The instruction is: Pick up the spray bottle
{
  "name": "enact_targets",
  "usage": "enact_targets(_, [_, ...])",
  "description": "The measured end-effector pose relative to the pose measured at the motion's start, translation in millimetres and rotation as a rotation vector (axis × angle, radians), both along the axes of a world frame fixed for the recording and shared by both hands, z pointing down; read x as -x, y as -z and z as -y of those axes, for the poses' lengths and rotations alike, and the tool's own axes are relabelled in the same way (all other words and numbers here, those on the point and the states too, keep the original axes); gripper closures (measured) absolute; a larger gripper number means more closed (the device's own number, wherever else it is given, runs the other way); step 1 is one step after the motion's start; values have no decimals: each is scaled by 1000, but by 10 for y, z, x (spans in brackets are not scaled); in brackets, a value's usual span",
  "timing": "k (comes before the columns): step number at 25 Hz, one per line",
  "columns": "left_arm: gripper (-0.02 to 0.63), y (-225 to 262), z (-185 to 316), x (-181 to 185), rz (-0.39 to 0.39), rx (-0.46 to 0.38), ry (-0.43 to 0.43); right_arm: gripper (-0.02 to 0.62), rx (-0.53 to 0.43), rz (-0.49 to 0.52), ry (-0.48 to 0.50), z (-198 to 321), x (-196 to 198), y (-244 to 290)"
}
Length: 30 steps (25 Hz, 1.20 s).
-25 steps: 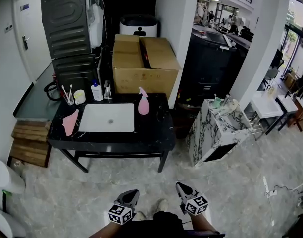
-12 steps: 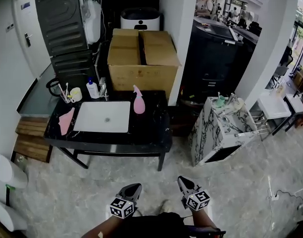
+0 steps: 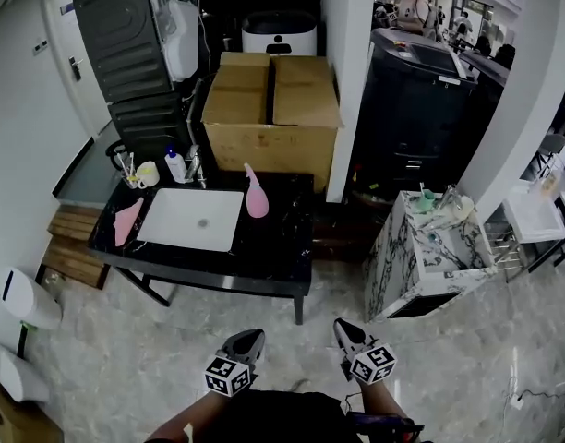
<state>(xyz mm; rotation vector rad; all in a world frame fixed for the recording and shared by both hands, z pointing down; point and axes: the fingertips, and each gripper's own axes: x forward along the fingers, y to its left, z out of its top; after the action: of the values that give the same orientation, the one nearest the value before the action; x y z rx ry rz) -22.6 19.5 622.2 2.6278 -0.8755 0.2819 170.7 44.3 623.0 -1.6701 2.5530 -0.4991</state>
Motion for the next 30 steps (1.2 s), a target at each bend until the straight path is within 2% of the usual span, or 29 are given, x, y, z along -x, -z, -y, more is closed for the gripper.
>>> enact_targets(6, [598,15,80,-263,14,-1,65,569,-1,3,83,218,-243,-11])
enact_targets(17, [598,-76,365,-552,27,21,83,569,13,23,101,586,-524,-94])
enact_targets(21, [598,-135,659,-653,13,33,75,569,18,11,91,774,-584,-77])
enact_targets(26, [598,4,1201,-816,-14,-6,43,569,19,-9,56,1155,-745,-2])
enact_targets(30, [598,99,1630,-799,-35,-11,46,569,12,-20,43,1545,-741,88])
